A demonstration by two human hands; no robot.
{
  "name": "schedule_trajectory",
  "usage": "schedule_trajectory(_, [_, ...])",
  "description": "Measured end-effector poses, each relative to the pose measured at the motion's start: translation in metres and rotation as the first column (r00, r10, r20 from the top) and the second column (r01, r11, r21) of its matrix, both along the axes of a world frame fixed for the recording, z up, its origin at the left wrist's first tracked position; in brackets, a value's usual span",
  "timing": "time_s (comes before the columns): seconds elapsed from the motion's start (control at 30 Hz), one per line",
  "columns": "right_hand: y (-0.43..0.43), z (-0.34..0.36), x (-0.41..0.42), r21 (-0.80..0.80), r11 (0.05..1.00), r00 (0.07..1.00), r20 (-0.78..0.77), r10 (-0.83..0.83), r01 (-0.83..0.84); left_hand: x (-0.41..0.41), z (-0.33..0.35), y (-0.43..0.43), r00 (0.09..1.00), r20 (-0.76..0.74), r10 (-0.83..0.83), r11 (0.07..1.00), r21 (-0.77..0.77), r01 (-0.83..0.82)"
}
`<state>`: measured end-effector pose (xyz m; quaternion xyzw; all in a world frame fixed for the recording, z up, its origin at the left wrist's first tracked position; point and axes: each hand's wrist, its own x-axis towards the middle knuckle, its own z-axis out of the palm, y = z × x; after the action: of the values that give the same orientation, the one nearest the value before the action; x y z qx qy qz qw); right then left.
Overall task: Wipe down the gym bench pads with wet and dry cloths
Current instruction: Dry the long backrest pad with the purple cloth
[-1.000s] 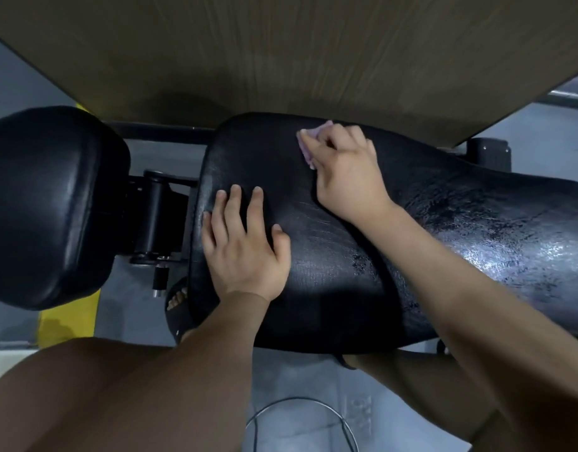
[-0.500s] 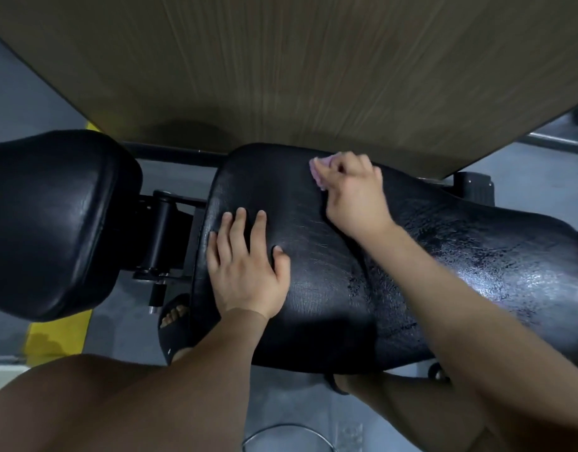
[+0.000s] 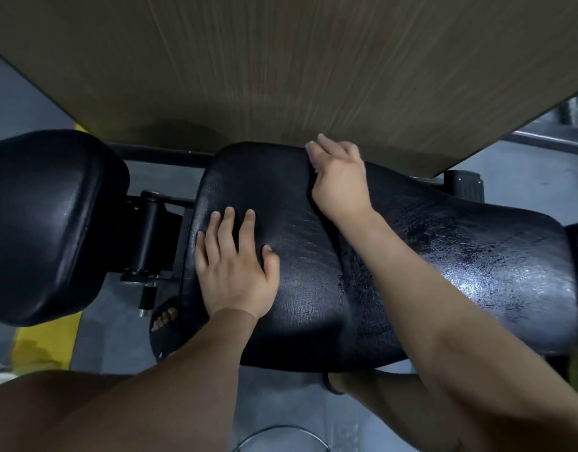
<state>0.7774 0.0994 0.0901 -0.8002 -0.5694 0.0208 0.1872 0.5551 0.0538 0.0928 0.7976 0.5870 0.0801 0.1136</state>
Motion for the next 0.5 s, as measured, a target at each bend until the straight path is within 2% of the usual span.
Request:
schedule_trajectory(0.13, [-0.011,-0.003,0.029,-0.077,0.995,0.994,0.086,0.073,-0.066,0.001,0.000,0.000,1.000,0.002,0.002,1.000,0.000,-0.002])
schedule_trajectory(0.23, [-0.039,-0.001,0.059,-0.059,0.992,0.989,0.106,-0.105,0.112,0.002,0.001,0.000,1.000,0.005,0.006,1.000,-0.006,-0.006])
schedule_trajectory(0.37, [-0.064,0.001,0.057,-0.068,0.913,0.911,0.131,-0.392,0.402,0.002,0.000,-0.001,1.000,0.007,0.003,1.000,0.004,-0.003])
schedule_trajectory(0.43, [-0.054,0.000,0.026,-0.071,0.927,0.918,0.183,-0.351,0.368,0.001,0.000,-0.002,1.000,0.008,0.001,1.000,0.007,-0.001])
schedule_trajectory(0.5, [-0.049,0.000,-0.006,-0.080,0.974,0.958,0.210,-0.193,0.214,0.001,0.000,-0.002,1.000,0.004,0.000,1.000,0.011,0.000])
